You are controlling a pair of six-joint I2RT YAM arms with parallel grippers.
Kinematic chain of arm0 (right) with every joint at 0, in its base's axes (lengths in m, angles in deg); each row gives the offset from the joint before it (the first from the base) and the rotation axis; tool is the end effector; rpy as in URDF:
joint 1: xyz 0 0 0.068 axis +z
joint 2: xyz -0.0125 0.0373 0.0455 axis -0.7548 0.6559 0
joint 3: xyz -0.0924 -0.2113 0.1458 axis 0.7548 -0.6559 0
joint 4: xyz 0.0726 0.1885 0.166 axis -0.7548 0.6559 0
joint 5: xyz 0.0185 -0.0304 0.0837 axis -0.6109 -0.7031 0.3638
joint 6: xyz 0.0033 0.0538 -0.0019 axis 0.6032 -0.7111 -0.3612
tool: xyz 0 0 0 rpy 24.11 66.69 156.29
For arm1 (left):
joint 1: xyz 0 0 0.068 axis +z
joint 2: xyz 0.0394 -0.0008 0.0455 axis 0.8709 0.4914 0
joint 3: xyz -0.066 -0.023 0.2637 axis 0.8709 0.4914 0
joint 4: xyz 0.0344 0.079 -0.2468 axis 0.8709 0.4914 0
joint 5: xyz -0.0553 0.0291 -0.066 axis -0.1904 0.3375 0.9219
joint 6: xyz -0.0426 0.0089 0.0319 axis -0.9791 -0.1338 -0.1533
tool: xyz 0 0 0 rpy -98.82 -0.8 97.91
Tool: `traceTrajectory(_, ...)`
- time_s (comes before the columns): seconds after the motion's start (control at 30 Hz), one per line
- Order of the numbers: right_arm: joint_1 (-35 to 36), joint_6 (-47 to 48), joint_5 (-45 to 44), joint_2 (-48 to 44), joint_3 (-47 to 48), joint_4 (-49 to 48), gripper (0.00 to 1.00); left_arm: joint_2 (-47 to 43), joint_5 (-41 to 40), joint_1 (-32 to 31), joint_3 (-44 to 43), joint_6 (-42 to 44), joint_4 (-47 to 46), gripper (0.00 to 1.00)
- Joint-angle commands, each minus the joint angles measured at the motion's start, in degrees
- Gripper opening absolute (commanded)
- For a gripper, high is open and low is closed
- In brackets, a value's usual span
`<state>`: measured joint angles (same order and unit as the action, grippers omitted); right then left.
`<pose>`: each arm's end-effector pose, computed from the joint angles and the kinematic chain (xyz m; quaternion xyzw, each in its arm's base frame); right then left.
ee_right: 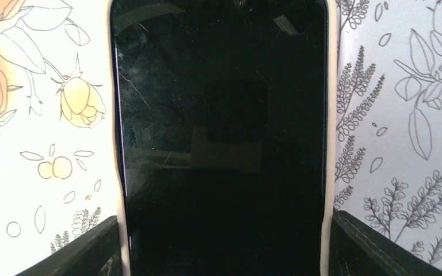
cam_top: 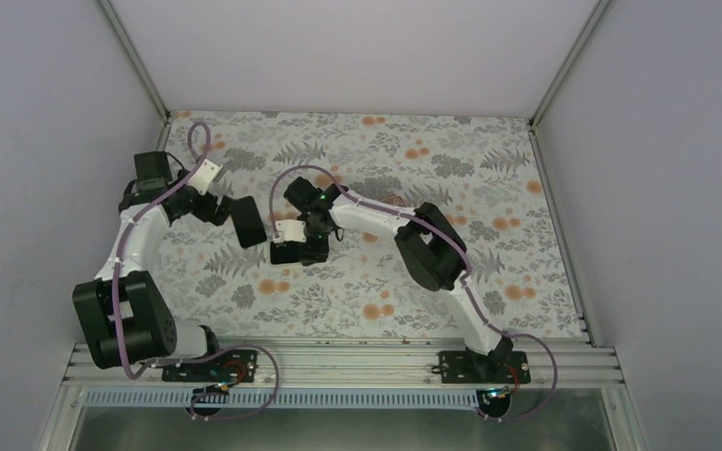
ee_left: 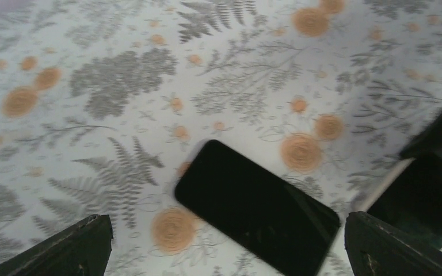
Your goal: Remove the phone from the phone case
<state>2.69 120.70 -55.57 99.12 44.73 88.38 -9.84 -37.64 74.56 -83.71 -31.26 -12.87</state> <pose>0.2882 0.3765 0.1453 -0.7381 0.6529 0.1096 0.1302 0.2747 0.0507 0.2532 0.2630 0.8772 -0.0741 0.3949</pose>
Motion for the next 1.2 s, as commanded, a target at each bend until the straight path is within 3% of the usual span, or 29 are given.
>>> traceTrajectory(0.0,-0.56,-2.81,-6.2,-2.19,-6.12,-5.56,0.71,2.08,11.7,0.02,-2.15,1.57,7.18,1.0)
traceTrajectory(0.2,-1.07,-5.4,-8.98,-11.07,-12.78,-11.74,0.68,11.78,27.29,-0.24,-8.06,3.27,22.69,1.0)
traceTrajectory(0.47,-1.24,-7.44,-15.42,-15.16,-13.3,-17.43,0.65,22.14,31.28,-4.1,-16.3,2.18,32.14,1.0)
traceTrajectory(0.83,-1.29,-9.68,-16.33,-14.03,-5.93,-18.15,0.63,32.23,31.81,-8.82,-27.72,1.24,36.78,1.0)
traceTrajectory(1.17,-1.25,-11.15,-17.3,-14.16,-2.44,-20.56,0.61,36.63,36.5,-9.81,-30.01,2.4,37.67,0.96)
